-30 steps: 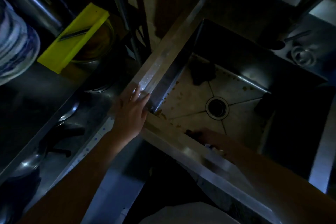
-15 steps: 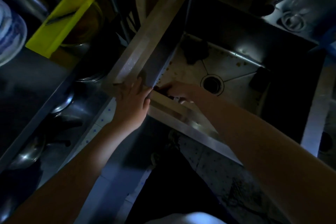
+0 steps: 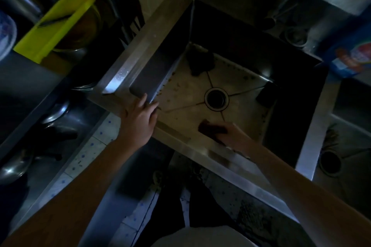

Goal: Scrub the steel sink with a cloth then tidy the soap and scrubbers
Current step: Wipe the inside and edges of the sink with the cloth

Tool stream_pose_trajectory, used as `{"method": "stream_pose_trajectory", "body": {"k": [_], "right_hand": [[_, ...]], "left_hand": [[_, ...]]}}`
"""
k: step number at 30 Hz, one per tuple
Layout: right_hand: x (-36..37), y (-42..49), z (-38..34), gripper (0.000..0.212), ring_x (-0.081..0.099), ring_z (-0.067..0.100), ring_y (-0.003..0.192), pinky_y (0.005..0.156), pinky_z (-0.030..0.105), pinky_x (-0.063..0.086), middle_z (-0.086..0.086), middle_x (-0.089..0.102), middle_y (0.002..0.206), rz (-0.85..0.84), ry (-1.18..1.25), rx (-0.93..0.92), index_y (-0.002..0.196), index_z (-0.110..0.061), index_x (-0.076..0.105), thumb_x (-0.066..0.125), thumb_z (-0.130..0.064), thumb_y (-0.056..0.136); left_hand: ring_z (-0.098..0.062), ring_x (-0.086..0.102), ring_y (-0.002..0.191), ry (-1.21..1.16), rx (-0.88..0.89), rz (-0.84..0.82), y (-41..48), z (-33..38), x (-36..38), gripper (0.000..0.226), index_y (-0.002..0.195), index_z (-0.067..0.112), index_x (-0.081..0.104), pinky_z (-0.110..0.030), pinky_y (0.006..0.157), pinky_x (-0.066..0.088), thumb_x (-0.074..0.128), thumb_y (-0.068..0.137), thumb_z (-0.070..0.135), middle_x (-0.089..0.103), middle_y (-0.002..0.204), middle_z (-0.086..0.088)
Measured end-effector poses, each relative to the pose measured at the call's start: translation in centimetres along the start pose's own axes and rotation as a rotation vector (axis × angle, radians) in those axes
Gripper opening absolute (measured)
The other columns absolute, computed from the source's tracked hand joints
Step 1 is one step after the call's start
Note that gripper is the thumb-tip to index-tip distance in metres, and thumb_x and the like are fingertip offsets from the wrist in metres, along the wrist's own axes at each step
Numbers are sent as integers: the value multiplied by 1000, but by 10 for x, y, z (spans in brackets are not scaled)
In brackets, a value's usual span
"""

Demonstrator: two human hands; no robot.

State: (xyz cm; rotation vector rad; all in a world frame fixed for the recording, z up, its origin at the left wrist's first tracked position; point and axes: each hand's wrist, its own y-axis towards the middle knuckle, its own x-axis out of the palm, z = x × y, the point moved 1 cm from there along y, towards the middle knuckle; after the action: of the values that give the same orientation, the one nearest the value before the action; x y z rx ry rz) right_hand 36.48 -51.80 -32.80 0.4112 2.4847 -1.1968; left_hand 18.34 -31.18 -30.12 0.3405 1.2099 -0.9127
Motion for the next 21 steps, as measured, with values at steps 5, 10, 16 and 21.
{"method": "stream_pose_trajectory", "body": {"k": [5, 10, 16, 21], "right_hand": [[10, -24, -30, 42, 61, 9, 92, 74, 18, 51, -9, 60, 104, 195, 97, -227, 118, -27, 51, 66, -11, 83], [29, -40, -48, 29, 66, 20, 88, 75, 30, 56, 1, 68, 103, 196, -140, -366, 103, -22, 59, 70, -16, 77], [50, -17, -72, 30, 61, 20, 106, 79, 23, 45, 0, 63, 120, 263, -236, -489, 104, -19, 66, 63, -9, 76], [45, -21, -56, 29, 59, 21, 112, 85, 29, 49, -1, 60, 128, 254, -259, -508, 104, -19, 65, 63, -10, 77]], "left_hand": [[-35, 37, 131, -12, -2, 44, 0, 1, -1, 36, 126, 18, 55, -58, 102, 34, 49, 92, 27, 34, 147, -14], [-34, 41, 128, -3, -34, 91, -6, 0, -2, 34, 125, 21, 55, -60, 101, 34, 53, 91, 26, 36, 145, -14], [-34, 36, 132, 19, -87, 76, -7, 0, -3, 39, 130, 23, 51, -58, 106, 27, 49, 92, 27, 29, 150, -12], [-36, 37, 131, 10, -92, 61, -8, 5, -2, 39, 130, 22, 51, -59, 106, 25, 51, 92, 26, 30, 149, -13]]}}
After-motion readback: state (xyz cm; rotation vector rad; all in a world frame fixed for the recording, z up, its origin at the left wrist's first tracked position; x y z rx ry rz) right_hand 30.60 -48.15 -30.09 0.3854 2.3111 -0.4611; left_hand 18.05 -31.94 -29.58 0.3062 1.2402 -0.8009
